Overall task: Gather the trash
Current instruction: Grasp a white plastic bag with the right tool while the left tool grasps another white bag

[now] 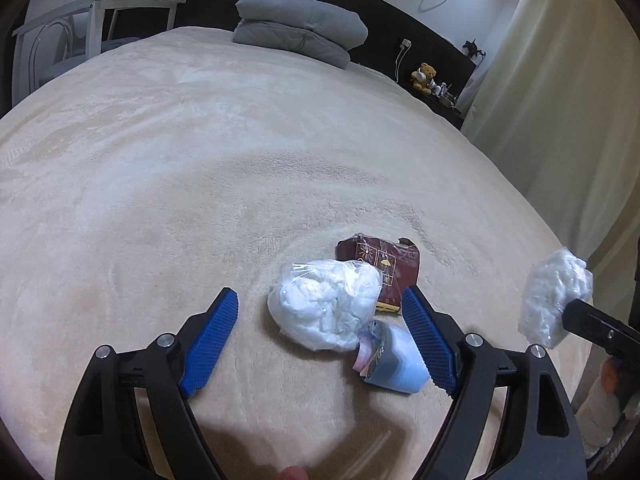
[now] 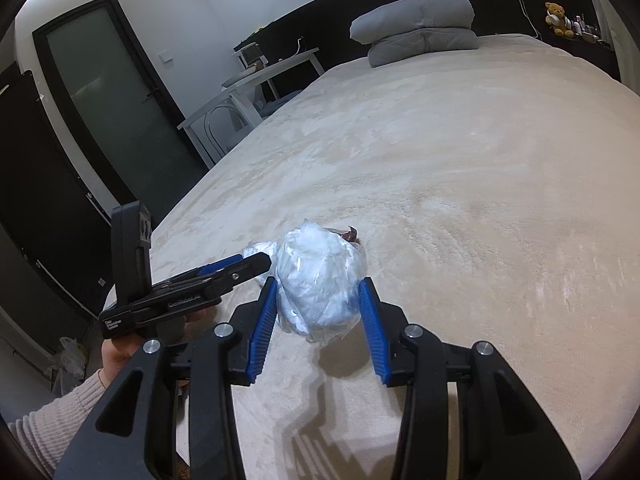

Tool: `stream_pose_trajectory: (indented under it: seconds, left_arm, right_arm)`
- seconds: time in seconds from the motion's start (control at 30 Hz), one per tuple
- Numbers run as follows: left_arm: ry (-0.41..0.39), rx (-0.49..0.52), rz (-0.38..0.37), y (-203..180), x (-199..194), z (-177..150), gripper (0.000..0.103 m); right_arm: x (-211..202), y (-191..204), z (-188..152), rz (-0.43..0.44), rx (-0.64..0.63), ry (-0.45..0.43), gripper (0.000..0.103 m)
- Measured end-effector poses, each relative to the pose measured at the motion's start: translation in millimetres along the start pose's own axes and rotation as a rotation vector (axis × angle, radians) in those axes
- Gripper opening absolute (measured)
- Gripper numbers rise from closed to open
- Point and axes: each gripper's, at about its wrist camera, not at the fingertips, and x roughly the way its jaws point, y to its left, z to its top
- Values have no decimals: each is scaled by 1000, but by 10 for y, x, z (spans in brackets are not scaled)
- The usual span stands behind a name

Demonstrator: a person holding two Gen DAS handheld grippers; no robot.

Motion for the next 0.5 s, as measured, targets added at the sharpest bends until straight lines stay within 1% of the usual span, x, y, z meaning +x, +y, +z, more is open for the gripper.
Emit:
stream_pose_trajectory:
  seconds: [0.1, 0.13, 0.17, 0.2, 0.33, 0.5]
  left_arm:
    - [9, 10, 8, -30, 64, 45, 80]
    - [15, 10, 21, -41, 86, 54, 75]
    - [38, 7, 27, -48, 125, 59, 56]
    - [52, 7, 39, -56, 157, 56, 54]
    - [24, 25, 54, -105, 122, 51, 52]
    - [-40, 16, 71, -102, -61, 100, 52]
  right_arm:
    - [-19, -27, -9, 0, 4, 6, 42]
    - [-27, -33, -14, -1, 5, 8, 42]
    - [-31, -40, -15, -1, 3, 10, 42]
    - [-40, -40, -19, -4, -3, 10, 42]
    - [-60, -34, -41, -23, -28, 6, 42]
    - [-86, -75, -77, -47, -35, 7, 42]
